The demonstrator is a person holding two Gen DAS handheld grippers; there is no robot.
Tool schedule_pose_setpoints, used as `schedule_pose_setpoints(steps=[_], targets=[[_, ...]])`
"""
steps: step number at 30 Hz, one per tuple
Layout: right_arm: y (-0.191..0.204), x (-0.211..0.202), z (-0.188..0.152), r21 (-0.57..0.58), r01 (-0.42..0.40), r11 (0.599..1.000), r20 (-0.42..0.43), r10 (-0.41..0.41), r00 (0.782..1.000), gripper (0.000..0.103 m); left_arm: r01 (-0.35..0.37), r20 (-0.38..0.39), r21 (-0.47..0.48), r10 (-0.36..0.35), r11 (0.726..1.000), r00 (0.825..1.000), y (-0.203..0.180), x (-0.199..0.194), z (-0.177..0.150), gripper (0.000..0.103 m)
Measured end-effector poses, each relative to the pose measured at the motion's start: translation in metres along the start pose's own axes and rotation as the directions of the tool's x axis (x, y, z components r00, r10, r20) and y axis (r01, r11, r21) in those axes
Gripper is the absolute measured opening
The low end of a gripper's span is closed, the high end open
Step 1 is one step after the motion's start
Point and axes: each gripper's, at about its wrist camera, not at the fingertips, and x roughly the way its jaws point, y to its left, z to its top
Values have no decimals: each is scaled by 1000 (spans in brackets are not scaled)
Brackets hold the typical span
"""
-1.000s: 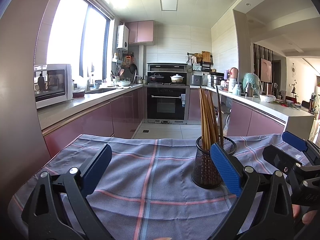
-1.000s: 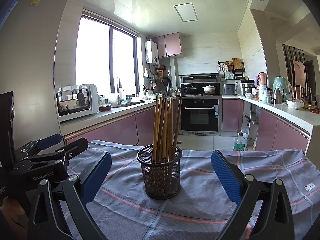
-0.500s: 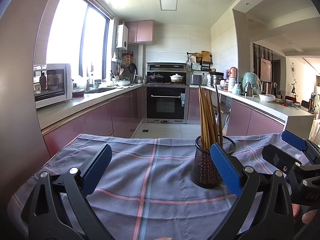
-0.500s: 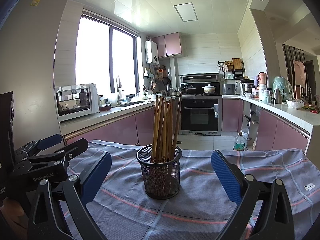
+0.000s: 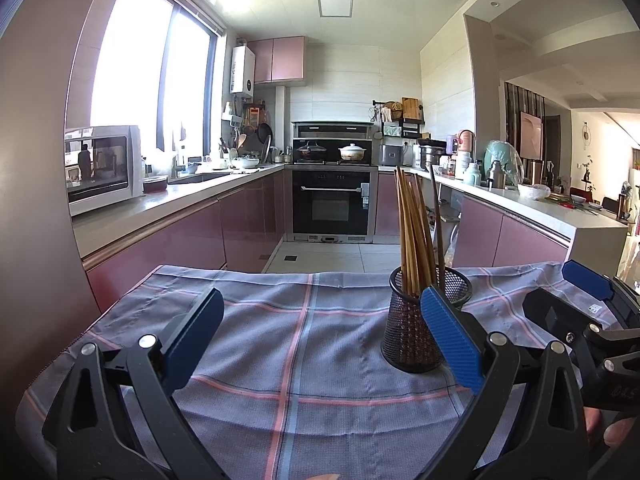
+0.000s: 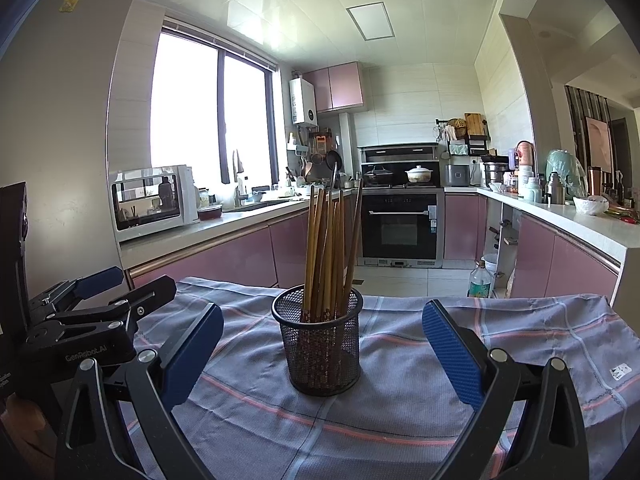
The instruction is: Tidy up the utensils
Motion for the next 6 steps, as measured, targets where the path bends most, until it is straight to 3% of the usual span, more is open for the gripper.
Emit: schedule_pose_setpoints(steps=[3,6], targets=[[-3,2,-1,2,4,1000,-24,-4,1000,96,6,-55,-9,-7,1000,998,3,9,-2,97],[-16,14,-4,1,51,999,-109,-51,993,96,33,-167,-20,-36,999,985,7,27,-9,97]])
